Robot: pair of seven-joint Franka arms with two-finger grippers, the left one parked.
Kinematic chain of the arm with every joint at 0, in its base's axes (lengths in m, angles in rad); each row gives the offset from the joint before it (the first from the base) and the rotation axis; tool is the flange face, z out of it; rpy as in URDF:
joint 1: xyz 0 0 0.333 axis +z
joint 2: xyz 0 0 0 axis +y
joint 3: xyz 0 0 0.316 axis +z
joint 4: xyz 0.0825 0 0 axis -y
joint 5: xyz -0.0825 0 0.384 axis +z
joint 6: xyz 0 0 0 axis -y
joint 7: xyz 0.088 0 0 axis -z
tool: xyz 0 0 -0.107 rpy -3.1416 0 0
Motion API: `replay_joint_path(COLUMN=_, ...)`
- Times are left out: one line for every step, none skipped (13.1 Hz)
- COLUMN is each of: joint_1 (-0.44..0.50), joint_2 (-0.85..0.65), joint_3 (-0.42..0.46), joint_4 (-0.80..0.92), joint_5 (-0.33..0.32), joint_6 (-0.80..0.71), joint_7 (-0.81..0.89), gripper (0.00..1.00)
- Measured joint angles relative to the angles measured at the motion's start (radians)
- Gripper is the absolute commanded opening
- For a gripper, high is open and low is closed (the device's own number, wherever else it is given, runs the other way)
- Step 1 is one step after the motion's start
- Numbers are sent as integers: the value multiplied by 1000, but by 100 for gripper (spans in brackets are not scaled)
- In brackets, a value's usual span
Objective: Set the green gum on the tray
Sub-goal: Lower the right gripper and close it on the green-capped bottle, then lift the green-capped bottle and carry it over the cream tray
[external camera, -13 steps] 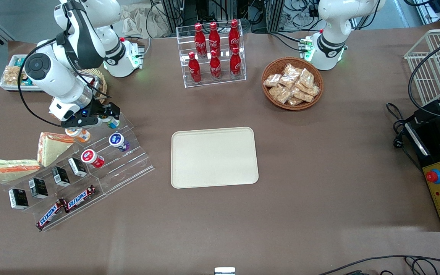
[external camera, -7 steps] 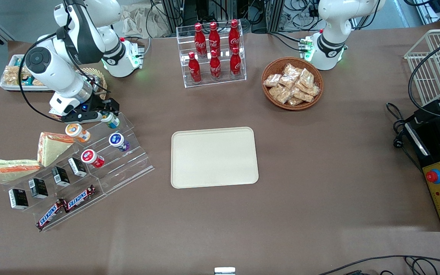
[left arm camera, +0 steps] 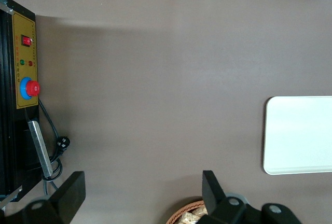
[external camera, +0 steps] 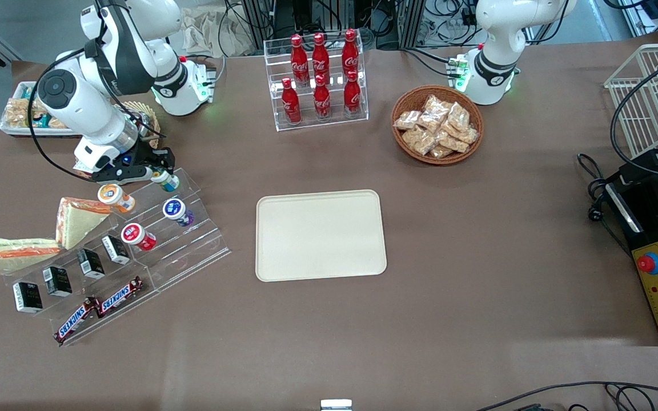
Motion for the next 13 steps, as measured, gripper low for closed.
replay_joint_path(joint_1=0, joint_2=-2, joint_3=-1, joint_4=27, joint_5=0, joint_6=-30, joint_7=0, gripper=15)
replay_joint_path(joint_1=0, joint_2=-4, joint_3=-1, joint_4=70, joint_5=0, joint_6=-77, joint_7=0, gripper=15)
replay_joint_path(joint_1=0, joint_2=-4, joint_3=-1, joint_4=121, joint_5=0, joint_6=-122, joint_7=0, gripper=16)
replay_joint_path(joint_1=0, joint_2=-3, joint_3=-1, joint_4=171, joint_5=0, joint_6=-161, joint_7=0, gripper=16)
replay_joint_path(joint_1=0, joint_2=0, joint_3=-1, joint_4=224, joint_5=0, joint_6=-203, joint_7=0, gripper=16)
replay_joint_path(joint_1=0, joint_2=9, joint_3=-1, joint_4=283, joint_5=0, joint_6=-257, joint_7=0, gripper=16)
replay_joint_path(joint_1=0, joint_2=25, joint_3=-1, joint_4=355, joint_5=0, joint_6=-324, joint_7=0, gripper=16)
replay_joint_path(joint_1=0, joint_2=46, joint_3=-1, joint_4=437, joint_5=0, joint_6=-396, joint_7=0, gripper=16)
replay_joint_path(joint_1=1, joint_2=72, joint_3=-1, joint_4=527, joint_5=0, joint_6=-471, joint_7=0, gripper=16)
replay_joint_path(joint_1=5, joint_2=97, joint_3=-1, joint_4=615, joint_5=0, joint_6=-539, joint_7=0, gripper=16)
replay_joint_path(joint_1=17, joint_2=120, joint_3=-2, joint_4=690, joint_5=2, joint_6=-587, joint_7=5, gripper=16)
replay_joint_path(joint_1=38, joint_2=143, joint_3=-3, joint_4=752, joint_5=4, joint_6=-612, joint_7=33, gripper=16)
replay_joint_path(joint_1=68, joint_2=168, joint_3=-5, joint_4=801, joint_5=6, joint_6=-618, joint_7=83, gripper=16)
